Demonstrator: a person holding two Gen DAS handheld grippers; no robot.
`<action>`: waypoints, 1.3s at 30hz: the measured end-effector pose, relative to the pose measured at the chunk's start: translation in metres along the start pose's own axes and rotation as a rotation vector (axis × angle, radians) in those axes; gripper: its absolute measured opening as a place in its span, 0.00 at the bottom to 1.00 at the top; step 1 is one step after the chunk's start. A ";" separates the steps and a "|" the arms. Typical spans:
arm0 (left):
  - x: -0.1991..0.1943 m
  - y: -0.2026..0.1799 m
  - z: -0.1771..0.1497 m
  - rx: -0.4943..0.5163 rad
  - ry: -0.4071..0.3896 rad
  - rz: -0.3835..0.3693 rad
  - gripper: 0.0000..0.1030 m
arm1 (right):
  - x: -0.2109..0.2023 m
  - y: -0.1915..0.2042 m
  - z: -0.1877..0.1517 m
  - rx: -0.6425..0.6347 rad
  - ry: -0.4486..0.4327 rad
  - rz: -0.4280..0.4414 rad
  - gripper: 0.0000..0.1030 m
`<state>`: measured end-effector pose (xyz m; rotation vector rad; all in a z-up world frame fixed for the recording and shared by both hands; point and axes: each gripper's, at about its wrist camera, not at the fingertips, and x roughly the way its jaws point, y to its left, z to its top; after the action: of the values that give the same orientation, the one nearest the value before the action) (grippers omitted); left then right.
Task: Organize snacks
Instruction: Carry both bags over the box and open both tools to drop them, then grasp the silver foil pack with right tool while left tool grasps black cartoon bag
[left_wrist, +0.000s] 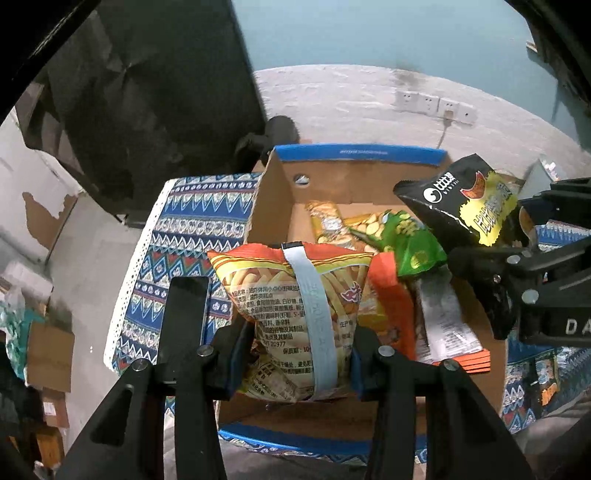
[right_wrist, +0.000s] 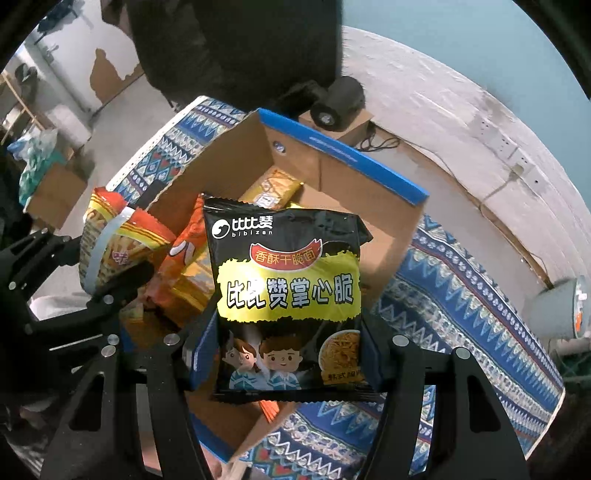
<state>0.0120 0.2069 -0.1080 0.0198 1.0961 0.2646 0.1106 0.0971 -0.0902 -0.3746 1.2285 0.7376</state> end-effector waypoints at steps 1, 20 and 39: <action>0.002 0.001 -0.001 0.000 0.009 0.006 0.46 | 0.000 0.002 0.001 -0.003 0.001 0.004 0.63; -0.021 -0.043 0.003 0.068 -0.033 -0.005 0.79 | -0.041 -0.040 -0.036 0.042 -0.036 -0.079 0.71; -0.043 -0.149 0.000 0.193 -0.008 -0.168 0.79 | -0.069 -0.148 -0.147 0.276 0.019 -0.194 0.74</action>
<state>0.0239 0.0532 -0.0921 0.1009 1.1052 0.0074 0.0974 -0.1221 -0.0898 -0.2680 1.2723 0.3921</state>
